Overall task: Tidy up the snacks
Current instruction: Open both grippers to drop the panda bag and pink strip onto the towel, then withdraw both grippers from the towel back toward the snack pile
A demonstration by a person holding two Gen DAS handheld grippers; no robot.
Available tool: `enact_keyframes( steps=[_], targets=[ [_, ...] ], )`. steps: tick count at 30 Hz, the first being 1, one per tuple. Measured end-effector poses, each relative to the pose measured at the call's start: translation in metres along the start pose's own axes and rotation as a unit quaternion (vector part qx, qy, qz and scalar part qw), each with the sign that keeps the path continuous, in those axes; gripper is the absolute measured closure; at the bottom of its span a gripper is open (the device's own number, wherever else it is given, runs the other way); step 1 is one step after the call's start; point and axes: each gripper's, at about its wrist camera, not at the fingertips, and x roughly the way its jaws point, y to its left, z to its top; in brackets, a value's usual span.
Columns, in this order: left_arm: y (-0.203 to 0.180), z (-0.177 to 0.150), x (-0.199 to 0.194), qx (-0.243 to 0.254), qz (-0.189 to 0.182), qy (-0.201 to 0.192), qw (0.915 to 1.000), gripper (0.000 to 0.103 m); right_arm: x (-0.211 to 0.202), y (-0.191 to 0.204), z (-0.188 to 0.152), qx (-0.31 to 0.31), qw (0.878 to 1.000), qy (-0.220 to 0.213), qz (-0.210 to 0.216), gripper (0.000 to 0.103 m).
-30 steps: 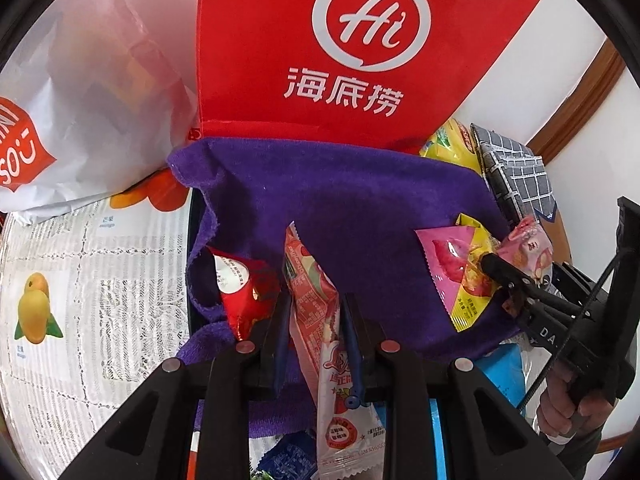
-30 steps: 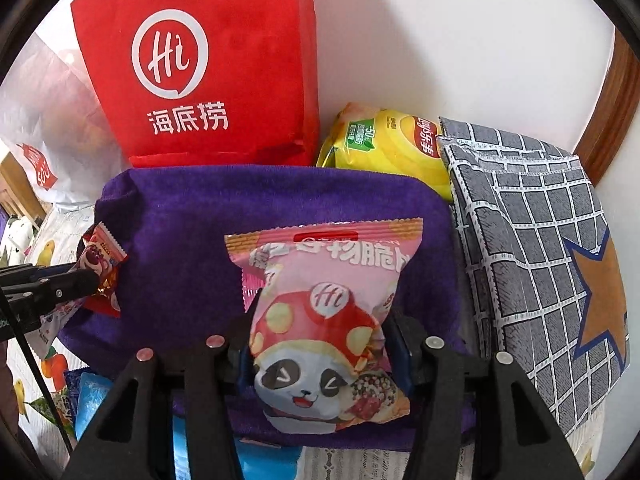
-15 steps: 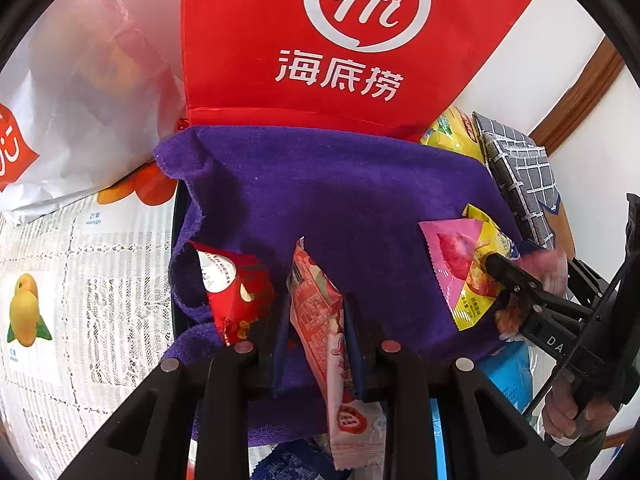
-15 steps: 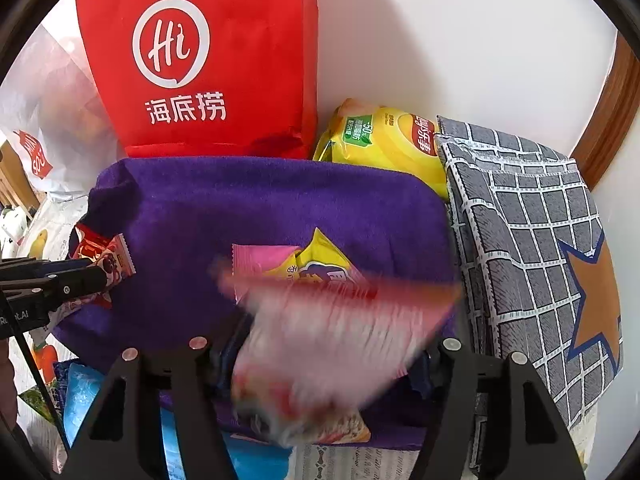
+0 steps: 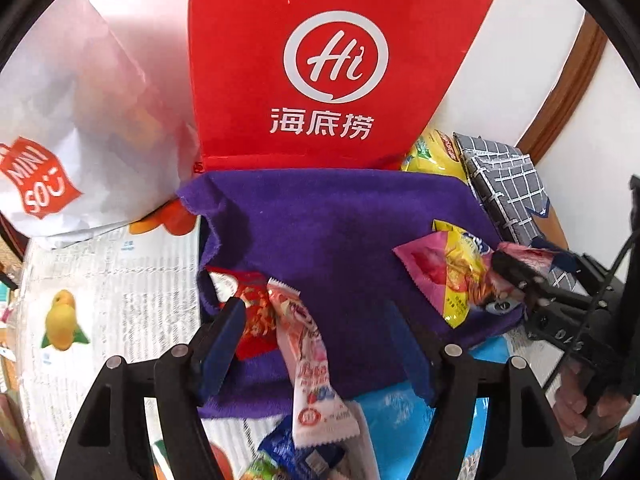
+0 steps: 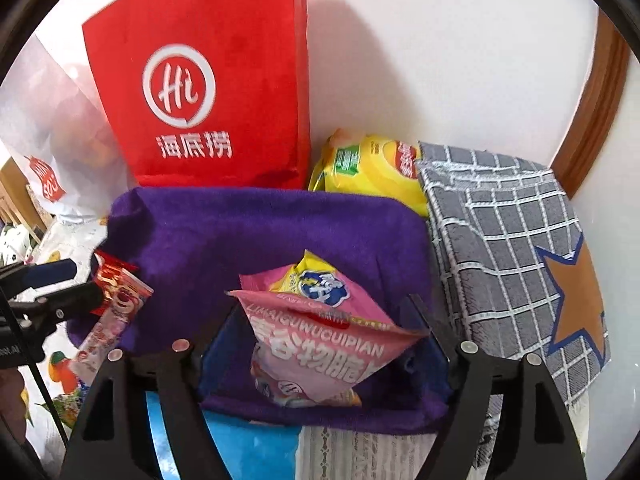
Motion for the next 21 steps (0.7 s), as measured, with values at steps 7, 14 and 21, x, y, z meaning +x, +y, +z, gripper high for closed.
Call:
enact_keyframes(
  steps=[7,14,21],
  targets=[
    [-0.005,-0.016,-0.033,0.007,0.02,-0.014,0.9997,0.032,-0.038,0.003,-0.008,-0.002,1.0,-0.024,-0.01,0.024],
    [-0.006,-0.036,-0.066,0.004,0.021,-0.028,0.9994,0.032,-0.072,0.003,-0.019,0.01,0.999,-0.038,-0.008,0.024],
    [-0.006,-0.058,-0.096,-0.004,0.022,-0.042,0.9989,0.032,-0.1,0.002,-0.039,0.017,0.999,-0.043,-0.006,0.024]
  ],
)
